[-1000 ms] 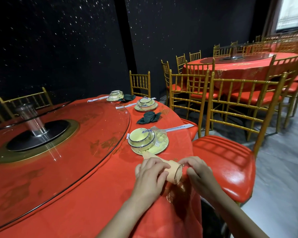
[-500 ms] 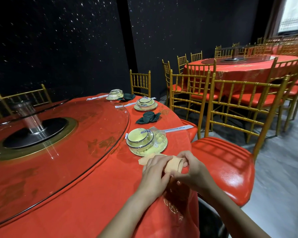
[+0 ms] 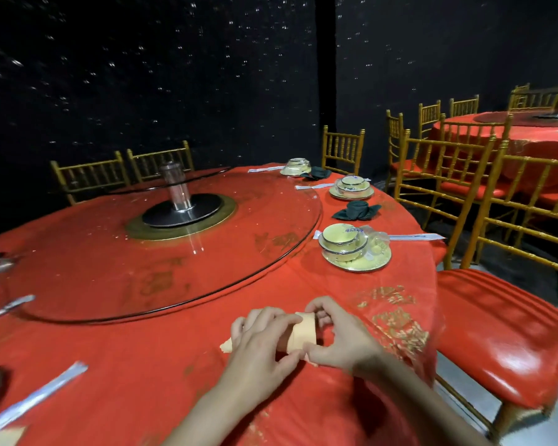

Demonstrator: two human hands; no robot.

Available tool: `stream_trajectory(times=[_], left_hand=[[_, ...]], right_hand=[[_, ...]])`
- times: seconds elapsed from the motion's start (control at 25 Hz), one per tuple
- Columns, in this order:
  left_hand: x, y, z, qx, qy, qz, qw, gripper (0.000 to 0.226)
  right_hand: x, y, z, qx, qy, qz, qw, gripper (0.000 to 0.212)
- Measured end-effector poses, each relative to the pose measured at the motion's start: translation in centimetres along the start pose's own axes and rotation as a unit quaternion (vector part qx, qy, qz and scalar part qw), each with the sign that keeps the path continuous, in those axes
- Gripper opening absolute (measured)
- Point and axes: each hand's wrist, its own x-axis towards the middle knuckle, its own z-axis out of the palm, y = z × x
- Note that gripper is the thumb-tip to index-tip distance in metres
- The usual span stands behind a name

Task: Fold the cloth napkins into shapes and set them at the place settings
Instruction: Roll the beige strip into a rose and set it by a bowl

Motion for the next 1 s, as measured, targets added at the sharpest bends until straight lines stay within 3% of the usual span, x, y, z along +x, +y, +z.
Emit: stream_trajectory(times=[0.32,0.56,0.72,0.84,1.0], left_hand=[[-7.7,-3.8,-7.2,0.029,0.011,-0.084,0.996,0.048],[-10.0,-4.5,-9.0,-0.051,-0.037,-0.099,0.993,0.052],[-10.0,-4.6,-9.2,-0.087,-0.032,-0.110,0.990,0.045],[-9.4,-4.6,-9.2,-0.129,-0.013,-0.160,0.979,0.037],[-8.4,-5.1,-9.3,-0.151,-0.032,-0.206,0.966,0.039]], right_hand=[[0.6,-3.5,9.1,0.023,-0.127,-0.036,0.991,0.053],[0.4,-5.0,11.4,0.061,-0.193,-0.059,0.978,0.048],[-0.4,-5.1,11.0,0.064,-0.189,-0.040,0.979,0.060],[-1.7,-4.8,10.2,-0.039,-0.163,-0.075,0.983,0.077],[-2.7,-5.4,10.8,-0.183,-0.085,-0.166,0.965,0.049]])
